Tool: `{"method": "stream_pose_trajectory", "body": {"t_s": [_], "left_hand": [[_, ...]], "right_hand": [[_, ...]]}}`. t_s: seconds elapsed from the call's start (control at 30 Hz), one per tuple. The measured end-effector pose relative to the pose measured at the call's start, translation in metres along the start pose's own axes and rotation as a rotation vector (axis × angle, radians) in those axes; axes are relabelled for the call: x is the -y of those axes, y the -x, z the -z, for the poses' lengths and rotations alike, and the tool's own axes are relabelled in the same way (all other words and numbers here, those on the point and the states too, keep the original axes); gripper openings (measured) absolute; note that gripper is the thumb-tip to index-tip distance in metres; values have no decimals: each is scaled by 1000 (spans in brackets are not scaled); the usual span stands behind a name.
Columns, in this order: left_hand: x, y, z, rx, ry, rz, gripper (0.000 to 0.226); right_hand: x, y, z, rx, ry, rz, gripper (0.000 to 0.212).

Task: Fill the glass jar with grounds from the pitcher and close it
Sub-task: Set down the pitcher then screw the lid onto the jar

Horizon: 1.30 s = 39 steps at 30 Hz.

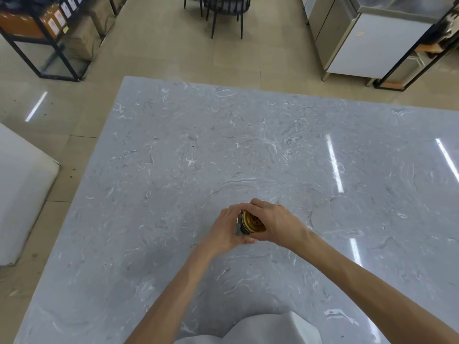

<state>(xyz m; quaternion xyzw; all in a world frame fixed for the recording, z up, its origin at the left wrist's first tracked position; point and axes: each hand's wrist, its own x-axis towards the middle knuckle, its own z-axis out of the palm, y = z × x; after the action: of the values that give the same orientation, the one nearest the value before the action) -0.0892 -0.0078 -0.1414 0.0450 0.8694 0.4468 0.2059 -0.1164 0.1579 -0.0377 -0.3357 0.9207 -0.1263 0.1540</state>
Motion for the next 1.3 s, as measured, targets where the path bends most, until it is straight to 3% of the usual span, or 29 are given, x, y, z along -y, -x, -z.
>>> {"method": "stream_pose_trajectory", "body": {"t_s": [0.5, 0.77, 0.97, 1.3], "left_hand": [[7, -5, 1, 7, 3, -66, 90], [5, 1, 1, 21, 0, -95, 88], [-5, 3, 8, 69, -35, -79, 90], [-13, 6, 20, 134, -43, -65, 83]], "right_hand": [[-14, -13, 27, 205, 23, 173, 64], [-8, 10, 6, 11, -88, 88, 68], [-11, 7, 29, 118, -82, 275, 63], [-12, 5, 16, 106, -28, 149, 65]]}}
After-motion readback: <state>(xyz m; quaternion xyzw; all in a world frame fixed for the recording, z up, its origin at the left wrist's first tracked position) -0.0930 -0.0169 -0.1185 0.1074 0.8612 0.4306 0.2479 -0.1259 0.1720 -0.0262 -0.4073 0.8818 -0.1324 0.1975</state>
